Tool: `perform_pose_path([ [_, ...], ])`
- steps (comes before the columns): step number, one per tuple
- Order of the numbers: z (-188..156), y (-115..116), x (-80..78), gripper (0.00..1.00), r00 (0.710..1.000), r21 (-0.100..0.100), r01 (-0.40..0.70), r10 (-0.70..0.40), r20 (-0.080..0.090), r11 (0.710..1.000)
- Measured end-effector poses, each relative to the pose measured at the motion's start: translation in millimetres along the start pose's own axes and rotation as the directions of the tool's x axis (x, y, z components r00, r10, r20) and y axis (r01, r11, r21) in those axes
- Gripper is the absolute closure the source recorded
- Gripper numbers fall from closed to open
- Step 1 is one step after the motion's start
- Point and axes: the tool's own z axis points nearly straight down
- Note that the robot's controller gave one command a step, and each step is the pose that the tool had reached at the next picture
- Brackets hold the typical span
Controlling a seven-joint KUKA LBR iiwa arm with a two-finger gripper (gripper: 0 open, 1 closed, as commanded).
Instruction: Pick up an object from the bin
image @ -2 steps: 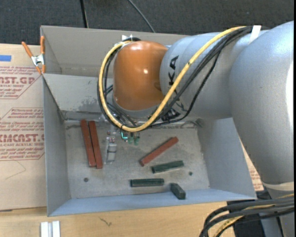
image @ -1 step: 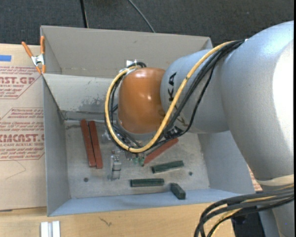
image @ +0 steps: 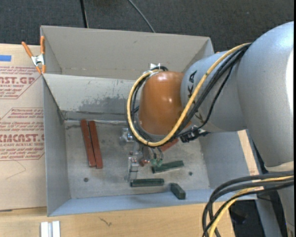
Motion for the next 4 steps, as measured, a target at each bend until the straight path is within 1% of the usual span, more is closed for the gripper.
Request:
perform_pose_path([
  [1, -5, -37, -6.3, 0.00, 1.000, 0.003, -0.018, 0.018, 0.006, 1.000],
  [2, 8, -55, -22.3, 0.00, 0.992, 0.001, 0.128, -0.128, 0.007, 0.992],
  [3, 37, -105, 5.1, 1.00, 0.960, 0.002, 0.280, -0.280, 0.002, 0.960],
  [4, 37, -105, 5.1, 1.00, 0.960, 0.002, 0.280, -0.280, 0.002, 0.960],
])
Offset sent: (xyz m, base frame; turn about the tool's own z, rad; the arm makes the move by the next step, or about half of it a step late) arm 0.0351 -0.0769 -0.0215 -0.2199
